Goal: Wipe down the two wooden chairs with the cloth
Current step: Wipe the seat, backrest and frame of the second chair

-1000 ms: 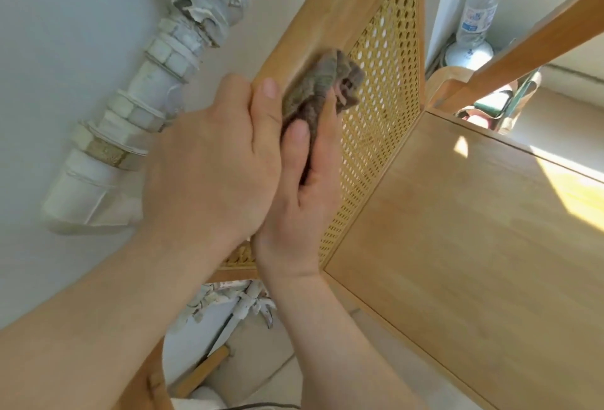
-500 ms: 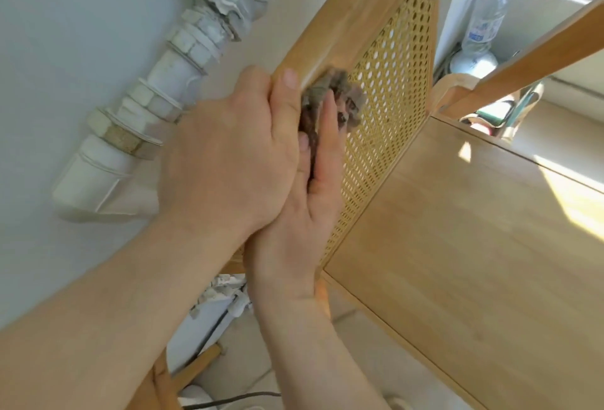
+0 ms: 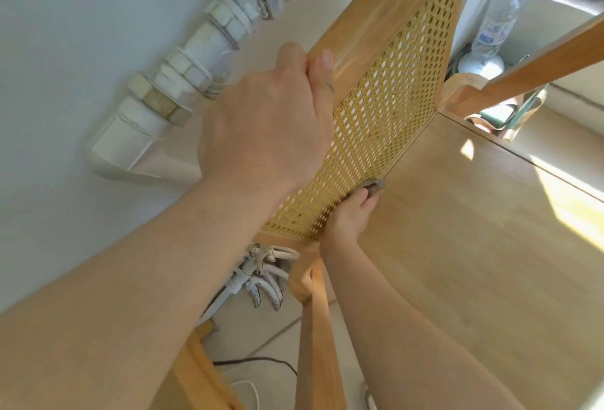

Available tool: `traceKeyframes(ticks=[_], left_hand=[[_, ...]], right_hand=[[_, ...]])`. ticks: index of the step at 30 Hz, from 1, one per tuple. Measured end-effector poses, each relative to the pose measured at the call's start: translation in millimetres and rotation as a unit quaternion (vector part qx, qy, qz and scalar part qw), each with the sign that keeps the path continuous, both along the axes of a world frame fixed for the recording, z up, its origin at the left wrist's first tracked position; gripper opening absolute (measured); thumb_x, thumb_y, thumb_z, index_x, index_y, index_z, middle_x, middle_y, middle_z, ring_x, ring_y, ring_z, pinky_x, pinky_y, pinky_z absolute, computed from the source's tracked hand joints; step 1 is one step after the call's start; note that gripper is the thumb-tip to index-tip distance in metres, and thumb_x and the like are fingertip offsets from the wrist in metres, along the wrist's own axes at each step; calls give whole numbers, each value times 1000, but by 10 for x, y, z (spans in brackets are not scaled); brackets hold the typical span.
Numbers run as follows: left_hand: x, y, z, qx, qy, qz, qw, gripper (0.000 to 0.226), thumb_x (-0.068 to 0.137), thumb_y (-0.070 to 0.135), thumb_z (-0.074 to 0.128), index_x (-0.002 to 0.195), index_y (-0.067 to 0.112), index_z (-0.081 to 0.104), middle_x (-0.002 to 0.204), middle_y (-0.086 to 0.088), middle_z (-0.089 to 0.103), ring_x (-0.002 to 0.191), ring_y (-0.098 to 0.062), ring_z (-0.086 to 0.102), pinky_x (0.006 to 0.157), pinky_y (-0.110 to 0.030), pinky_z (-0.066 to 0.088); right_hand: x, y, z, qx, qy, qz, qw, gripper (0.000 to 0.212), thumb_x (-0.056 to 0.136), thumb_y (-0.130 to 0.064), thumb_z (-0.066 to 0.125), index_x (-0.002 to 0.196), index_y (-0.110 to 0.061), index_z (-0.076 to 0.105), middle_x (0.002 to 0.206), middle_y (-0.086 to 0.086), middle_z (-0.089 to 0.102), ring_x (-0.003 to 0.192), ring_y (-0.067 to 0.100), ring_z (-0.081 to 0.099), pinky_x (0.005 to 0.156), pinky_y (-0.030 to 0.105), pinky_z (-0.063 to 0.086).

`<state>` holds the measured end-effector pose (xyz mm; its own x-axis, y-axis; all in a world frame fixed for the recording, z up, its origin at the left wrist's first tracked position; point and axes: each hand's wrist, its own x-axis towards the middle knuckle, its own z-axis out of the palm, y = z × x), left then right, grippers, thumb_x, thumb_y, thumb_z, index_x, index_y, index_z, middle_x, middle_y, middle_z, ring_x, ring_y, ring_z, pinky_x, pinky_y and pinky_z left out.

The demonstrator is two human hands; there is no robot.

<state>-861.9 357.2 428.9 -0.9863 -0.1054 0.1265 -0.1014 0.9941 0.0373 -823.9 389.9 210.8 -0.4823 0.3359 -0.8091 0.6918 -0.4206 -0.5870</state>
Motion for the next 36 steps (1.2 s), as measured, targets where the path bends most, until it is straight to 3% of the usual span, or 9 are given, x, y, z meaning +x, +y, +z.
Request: traceKeyframes(ticks=[3, 6, 9, 11, 15, 19, 23, 29, 36], left_hand=[[-21, -2, 10, 0, -16, 12, 1000, 30, 101, 43, 16, 90, 22, 34, 56, 5, 28, 46, -12, 20, 44, -31, 10], [9, -31, 48, 23, -26, 25, 999, 33, 101, 45, 17, 88, 22, 36, 57, 7, 31, 47, -14, 25, 46, -32, 13], [-46, -9, 48, 94, -73, 21, 993, 34, 100, 49, 19, 87, 25, 40, 62, 11, 39, 61, -21, 39, 59, -33, 27], [54, -115, 109, 132, -108, 23, 985, 36, 99, 52, 19, 87, 26, 41, 65, 10, 44, 68, -22, 46, 62, -33, 30], [693, -463, 137, 62, -121, 16, 991, 41, 95, 57, 19, 85, 21, 34, 58, 2, 45, 52, -21, 45, 48, -33, 30], [873, -573, 98, 31, -60, -5, 998, 42, 95, 56, 21, 85, 17, 33, 53, 1, 39, 45, -21, 37, 42, -29, 22], [855, -563, 62, 37, -58, -11, 998, 43, 95, 56, 21, 85, 16, 34, 55, 2, 39, 53, -29, 42, 46, -32, 25], [850, -576, 78, 99, -44, 14, 994, 38, 99, 47, 21, 84, 18, 40, 59, -1, 44, 59, -32, 47, 53, -35, 32], [864, -599, 59, 115, -36, 20, 993, 36, 102, 40, 20, 81, 20, 42, 59, 0, 45, 55, -25, 43, 53, -34, 25]], right_hand=[[184, -67, 735, -68, 73, 53, 994, 50, 104, -35, 28, 153, -35, 16, 157, -12, 22, 145, 13, 21, 117, 32, 16], [404, -236, 1533, -20, 337, 85, 937, 48, 105, -19, 36, 152, -25, 27, 158, -9, 26, 147, 12, 20, 119, 43, 21], [360, -200, 1557, 51, 429, 117, 894, 48, 104, -14, 35, 151, -13, 27, 157, 2, 30, 147, 16, 22, 118, 44, 22], [373, -156, 1322, 104, 396, 146, 900, 51, 103, -23, 32, 152, -13, 23, 159, 5, 25, 147, 16, 20, 120, 39, 20], [238, -57, 608, 42, 102, 99, 989, 50, 105, -33, 24, 154, -27, 16, 159, -2, 24, 145, 21, 25, 116, 35, 22], [510, -170, 340, -48, -53, 105, 992, 51, 105, -33, 20, 155, -28, 9, 158, 2, 25, 134, 25, 36, 111, 42, 30], [501, -289, 968, -11, 110, 111, 988, 50, 101, -33, 30, 150, -37, 22, 145, -9, 39, 129, 14, 41, 109, 38, 35], [549, -323, 1675, 46, 363, 109, 924, 59, 98, -38, 33, 153, -24, 16, 156, -14, 21, 144, 0, 18, 120, 30, 16], [293, -321, 379, 27, 44, -11, 999, 53, 100, -38, 27, 152, -36, 17, 154, 0, 36, 135, 28, 39, 112, 44, 31]])
